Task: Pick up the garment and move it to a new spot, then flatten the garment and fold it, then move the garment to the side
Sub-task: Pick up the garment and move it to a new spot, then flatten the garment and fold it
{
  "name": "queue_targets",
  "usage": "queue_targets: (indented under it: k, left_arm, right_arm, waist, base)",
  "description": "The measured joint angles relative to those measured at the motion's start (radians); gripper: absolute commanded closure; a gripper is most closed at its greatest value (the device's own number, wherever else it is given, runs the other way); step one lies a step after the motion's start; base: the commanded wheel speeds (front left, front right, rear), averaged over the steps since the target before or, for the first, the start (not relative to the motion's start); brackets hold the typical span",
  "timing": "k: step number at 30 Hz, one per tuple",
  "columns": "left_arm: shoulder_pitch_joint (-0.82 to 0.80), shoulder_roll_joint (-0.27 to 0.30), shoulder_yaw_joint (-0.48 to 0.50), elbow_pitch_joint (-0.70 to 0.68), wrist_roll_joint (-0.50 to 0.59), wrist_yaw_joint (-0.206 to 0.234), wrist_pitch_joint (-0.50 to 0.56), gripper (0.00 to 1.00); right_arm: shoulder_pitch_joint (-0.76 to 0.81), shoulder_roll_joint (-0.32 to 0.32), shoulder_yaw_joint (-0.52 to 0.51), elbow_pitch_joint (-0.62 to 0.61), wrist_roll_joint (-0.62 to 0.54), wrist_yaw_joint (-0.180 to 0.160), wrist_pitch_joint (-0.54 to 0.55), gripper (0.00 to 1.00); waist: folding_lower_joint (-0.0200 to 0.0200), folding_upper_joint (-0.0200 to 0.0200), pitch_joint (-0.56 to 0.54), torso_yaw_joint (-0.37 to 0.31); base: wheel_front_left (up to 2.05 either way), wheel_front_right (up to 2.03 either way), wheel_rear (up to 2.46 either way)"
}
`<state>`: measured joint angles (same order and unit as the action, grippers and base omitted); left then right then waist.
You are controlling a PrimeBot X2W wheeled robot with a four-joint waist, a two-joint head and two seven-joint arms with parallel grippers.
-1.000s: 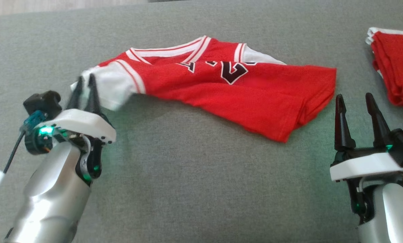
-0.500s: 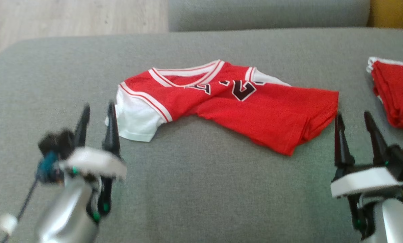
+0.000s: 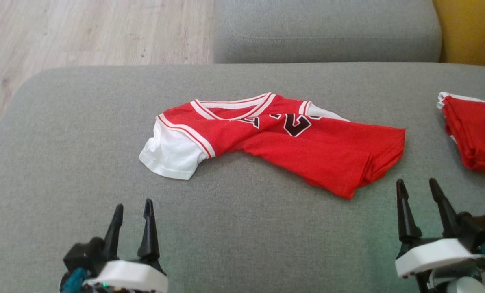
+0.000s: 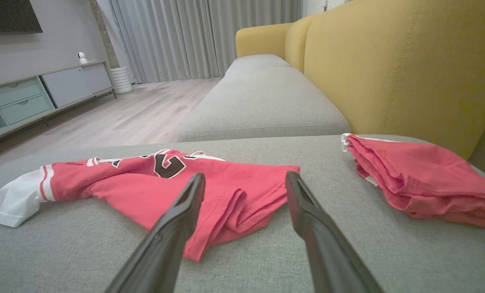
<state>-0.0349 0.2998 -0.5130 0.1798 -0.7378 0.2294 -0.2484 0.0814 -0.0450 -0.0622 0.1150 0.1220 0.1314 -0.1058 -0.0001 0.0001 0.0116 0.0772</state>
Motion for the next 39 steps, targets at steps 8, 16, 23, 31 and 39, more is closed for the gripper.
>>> queue_targets:
  k: [8,16,23,31,39]
  left_arm:
    - [0.024,-0.001,-0.004,-0.030,0.019,0.017,-0.001,0.00]
    - [0.024,-0.001,-0.005,-0.046,0.028,0.027,0.000,0.00]
    - [0.023,0.002,-0.009,-0.054,0.039,0.040,0.002,0.00]
    - [0.016,0.002,-0.017,-0.060,0.052,0.045,0.010,0.00]
    - [-0.021,-0.002,-0.036,-0.062,0.061,0.048,0.011,0.00]
  right_arm:
    - [0.016,0.000,0.025,0.009,0.012,0.000,-0.001,0.00]
    - [0.015,0.000,0.028,0.011,0.012,0.000,-0.001,0.00]
    - [0.013,0.000,0.027,0.013,0.009,0.000,-0.001,0.00]
    - [-0.004,0.000,0.045,0.048,-0.001,0.000,0.016,0.00]
    - [-0.119,0.000,0.066,0.240,-0.007,0.000,0.045,0.00]
  waist:
    - [0.0001,0.0000,-0.012,-0.003]
    - [0.0001,0.0000,-0.005,-0.006]
    - [0.0001,-0.0001,0.006,-0.002]
    - [0.0002,-0.0001,0.037,0.017]
    - [0.0003,-0.0001,0.094,0.059]
  base:
    - [0.00,0.00,0.00]
    - [0.00,0.00,0.00]
    - [0.00,0.00,0.00]
    - [0.00,0.00,0.00]
    - [0.00,0.00,0.00]
